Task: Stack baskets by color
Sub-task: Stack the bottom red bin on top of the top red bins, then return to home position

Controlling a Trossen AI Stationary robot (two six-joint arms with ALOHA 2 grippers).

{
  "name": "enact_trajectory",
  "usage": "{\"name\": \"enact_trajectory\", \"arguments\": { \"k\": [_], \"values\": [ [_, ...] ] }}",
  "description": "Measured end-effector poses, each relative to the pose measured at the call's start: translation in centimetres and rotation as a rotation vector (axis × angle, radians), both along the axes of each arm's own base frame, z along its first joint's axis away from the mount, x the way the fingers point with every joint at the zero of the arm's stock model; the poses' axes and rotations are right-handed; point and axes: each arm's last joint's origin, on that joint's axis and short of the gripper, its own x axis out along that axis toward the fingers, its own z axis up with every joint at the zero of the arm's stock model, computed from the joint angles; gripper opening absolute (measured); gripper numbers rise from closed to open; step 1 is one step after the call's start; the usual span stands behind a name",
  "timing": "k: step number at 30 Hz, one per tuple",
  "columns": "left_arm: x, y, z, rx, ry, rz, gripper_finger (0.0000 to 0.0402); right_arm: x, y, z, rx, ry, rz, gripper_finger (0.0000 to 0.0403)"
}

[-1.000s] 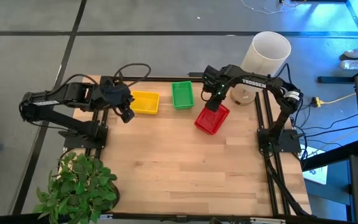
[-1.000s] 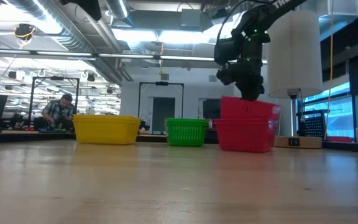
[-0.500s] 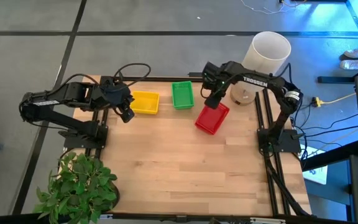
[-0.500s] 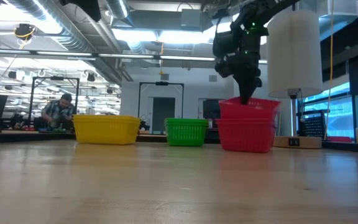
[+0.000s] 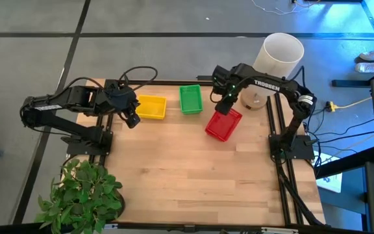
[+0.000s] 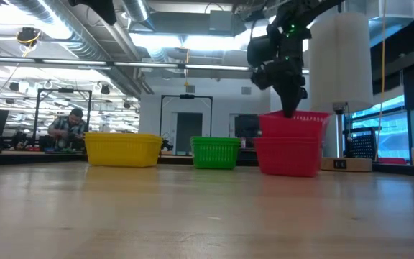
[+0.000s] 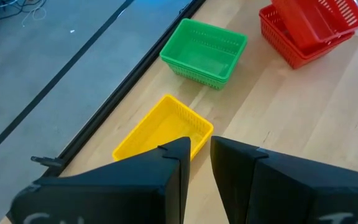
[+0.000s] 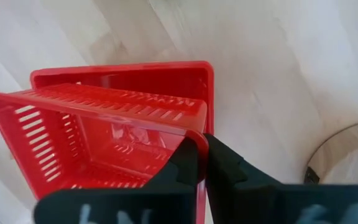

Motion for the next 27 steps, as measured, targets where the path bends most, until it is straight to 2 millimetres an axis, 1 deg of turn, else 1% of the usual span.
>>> {"name": "enact_trajectory", "arguments": {
  "k": [3, 6, 12, 15, 19, 22, 24, 27],
  "values": [
    [0.0, 0.0, 0.0, 0.0, 0.0, 0.0, 0.0055, 0.0, 0.0, -0.8, -0.001, -0.001, -0.001, 0.0013],
    [0.0, 0.0, 0.0, 0.003, 0.002, -0.003, 0.0055, 0.0, 0.0, -1.3, -0.006, -0.01, -0.003, 0.0037],
    [0.0, 0.0, 0.0, 0.004, 0.004, -0.005, 0.0055, 0.3, 0.0, -1.2, -0.002, -0.042, 0.006, 0.009],
    [0.0, 0.0, 0.0, 0.004, 0.003, -0.005, 0.0055, 0.4, 0.1, -0.9, 0.026, -0.06, 0.005, 0.0102],
    [0.0, 0.0, 0.0, 0.004, 0.003, -0.005, 0.0055, 0.5, 0.1, -0.3, 0.041, -0.071, -0.031, 0.0105],
    [0.0, 0.0, 0.0, 0.005, 0.004, -0.005, 0.0055, 0.2, 0.2, 0.7, 0.066, -0.033, -0.059, 0.0102],
    [-0.1, 0.0, -0.1, 0.012, 0.019, -0.01, 0.0055, 0.0, 0.5, 1.6, 0.078, -0.013, -0.071, 0.0088],
    [-0.3, 0.0, -0.1, 0.017, 0.041, -0.015, 0.0054, 0.2, 1.0, 3.3, 0.064, -0.007, -0.082, 0.0038]
  ]
}}
